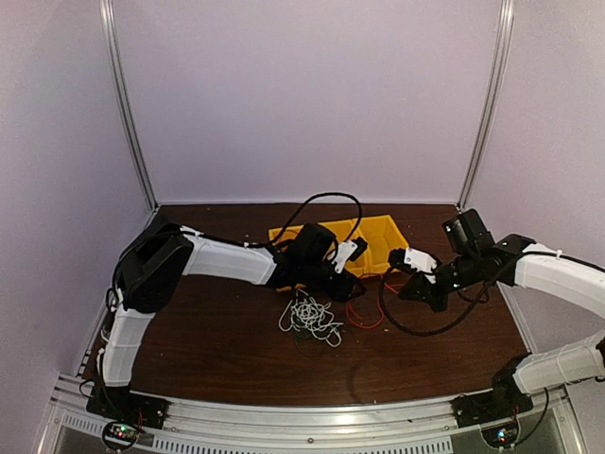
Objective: Untangle the cables
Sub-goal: Pass from the right arm to the left
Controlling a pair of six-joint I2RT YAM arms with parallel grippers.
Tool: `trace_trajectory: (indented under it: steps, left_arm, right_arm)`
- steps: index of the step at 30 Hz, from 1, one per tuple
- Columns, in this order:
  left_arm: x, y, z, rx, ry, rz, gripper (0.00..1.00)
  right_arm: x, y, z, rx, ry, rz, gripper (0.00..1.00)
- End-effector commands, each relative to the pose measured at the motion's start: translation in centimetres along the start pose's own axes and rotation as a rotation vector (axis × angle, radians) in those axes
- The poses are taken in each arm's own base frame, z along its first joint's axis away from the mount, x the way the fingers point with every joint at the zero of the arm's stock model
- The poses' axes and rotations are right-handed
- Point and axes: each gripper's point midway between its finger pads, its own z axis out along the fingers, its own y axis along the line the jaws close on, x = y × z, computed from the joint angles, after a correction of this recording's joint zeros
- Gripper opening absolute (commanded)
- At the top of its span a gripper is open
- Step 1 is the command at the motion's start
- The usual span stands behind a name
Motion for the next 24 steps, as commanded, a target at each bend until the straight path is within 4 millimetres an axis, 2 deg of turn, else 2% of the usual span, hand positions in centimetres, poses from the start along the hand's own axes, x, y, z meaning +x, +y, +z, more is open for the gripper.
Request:
trace_trajectory:
  steps: [1, 5, 6, 9, 11, 14, 17, 19, 21, 24]
  left_arm:
    - [-0.8, -0.5, 0.0, 0.011, 0.009, -0.013, 0.34]
    - [-1.6, -1.0, -0.9, 0.018, -0.009, -0.002, 0.12]
    - [-2.2, -1.2, -1.3, 0.024, -0.028, 0.003, 0.08]
    - [-4.7, -1.8, -2.8, 0.018, -0.095, 0.013, 0.02]
    - [-6.9, -2.5, -4.2, 0.020, -0.149, 0.025, 0.00]
    - [-10.2, -3.5, -6.5, 0.020, -0.227, 0.047, 0.00]
    - [-13.3, -4.0, -9.1, 0.010, -0.295, 0.057, 0.00]
    - [-15.1, -4.0, -10.8, 0.014, -0.335, 0.048, 0.00]
    - [-16.8, -3.8, -12.5, 0.012, -0.364, 0.040, 0.00]
    - [-18.9, -3.0, -15.2, -0.016, -0.394, 0.032, 0.00]
  right_arm:
    - [-0.3, -0.2, -0.2, 0.013, -0.034, 0.007, 0.00]
    - [0.0, -0.3, 0.1, 0.017, -0.028, 0.013, 0.03]
    - [0.2, -0.3, 0.2, 0.019, -0.022, 0.017, 0.09]
    - [0.0, -0.6, -0.1, 0.021, -0.032, 0.033, 0.35]
    - [-0.8, -1.2, -1.5, 0.033, -0.066, 0.040, 0.43]
    - [-2.7, -2.4, -5.4, 0.059, -0.146, 0.049, 0.55]
    - [-4.4, -4.1, -9.0, 0.120, -0.219, 0.063, 0.57]
    - [-4.4, -5.4, -10.1, 0.180, -0.260, 0.099, 0.57]
    - [-3.5, -6.9, -10.3, 0.256, -0.285, 0.140, 0.57]
    - [-1.3, -8.9, -9.3, 0.357, -0.280, 0.209, 0.57]
